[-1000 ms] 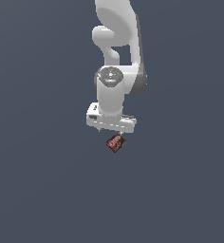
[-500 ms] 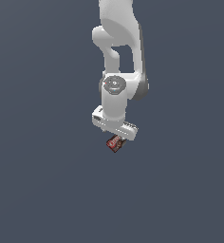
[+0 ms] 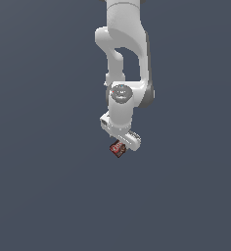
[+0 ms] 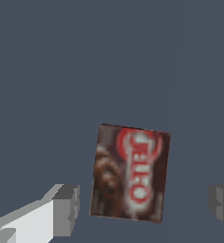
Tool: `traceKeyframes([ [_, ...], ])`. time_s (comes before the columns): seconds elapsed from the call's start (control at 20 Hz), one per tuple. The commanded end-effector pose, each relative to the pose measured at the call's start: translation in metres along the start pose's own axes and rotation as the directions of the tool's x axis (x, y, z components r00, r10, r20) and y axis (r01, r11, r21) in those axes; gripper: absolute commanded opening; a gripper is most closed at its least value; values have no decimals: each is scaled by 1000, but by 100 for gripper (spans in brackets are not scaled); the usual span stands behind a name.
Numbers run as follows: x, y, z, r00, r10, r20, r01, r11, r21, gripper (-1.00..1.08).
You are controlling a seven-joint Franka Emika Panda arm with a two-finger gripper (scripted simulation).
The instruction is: Pick up the object and move it to a goal position.
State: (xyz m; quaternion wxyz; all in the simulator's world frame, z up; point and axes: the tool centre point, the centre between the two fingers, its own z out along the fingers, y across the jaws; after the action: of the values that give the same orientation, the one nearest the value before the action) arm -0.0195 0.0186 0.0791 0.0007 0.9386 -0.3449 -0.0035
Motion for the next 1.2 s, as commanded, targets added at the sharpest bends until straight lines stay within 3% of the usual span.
traceKeyframes([
  [0.0, -2, -1, 5, 999, 46, -2, -46, 999, 2, 100],
  [0.75, -5, -2, 16, 992, 125, -5, -125, 992, 4, 100],
  [1.15, -5, -1, 50, 992, 128, -5, -128, 992, 4, 100],
])
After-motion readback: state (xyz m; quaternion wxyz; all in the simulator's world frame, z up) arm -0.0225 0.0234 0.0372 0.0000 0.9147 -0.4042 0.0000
